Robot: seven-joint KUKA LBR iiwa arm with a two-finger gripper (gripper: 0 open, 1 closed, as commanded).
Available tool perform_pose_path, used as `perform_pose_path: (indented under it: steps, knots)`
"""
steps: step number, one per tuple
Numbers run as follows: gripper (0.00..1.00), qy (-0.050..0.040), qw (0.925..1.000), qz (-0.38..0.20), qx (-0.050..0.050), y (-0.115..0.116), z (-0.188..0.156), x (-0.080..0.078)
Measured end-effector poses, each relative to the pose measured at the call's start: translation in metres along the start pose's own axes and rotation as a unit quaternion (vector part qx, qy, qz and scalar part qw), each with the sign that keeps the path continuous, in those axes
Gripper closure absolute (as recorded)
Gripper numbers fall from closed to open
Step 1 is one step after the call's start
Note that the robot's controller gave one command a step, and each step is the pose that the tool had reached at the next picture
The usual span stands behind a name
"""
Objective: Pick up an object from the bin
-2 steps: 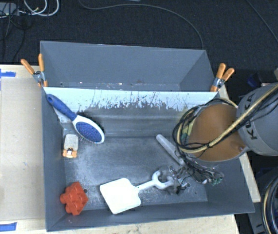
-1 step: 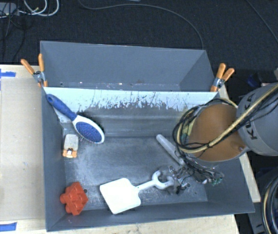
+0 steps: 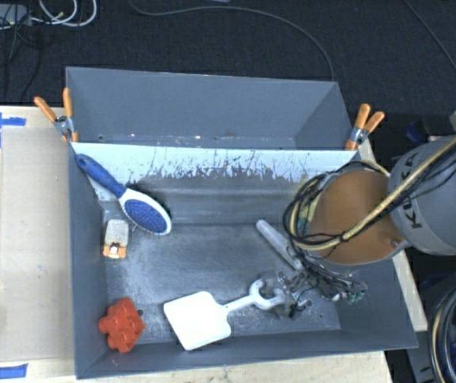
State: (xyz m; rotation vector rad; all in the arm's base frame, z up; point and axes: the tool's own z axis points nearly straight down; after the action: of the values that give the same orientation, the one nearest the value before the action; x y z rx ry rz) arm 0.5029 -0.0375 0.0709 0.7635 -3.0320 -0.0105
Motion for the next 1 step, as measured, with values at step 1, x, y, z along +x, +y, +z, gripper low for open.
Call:
perform_pose_path:
  steps: [1]
  knots:
    - [1.0,0.0019,0.9991,-0.042,-0.002,-0.017,-0.0421,0.0014]
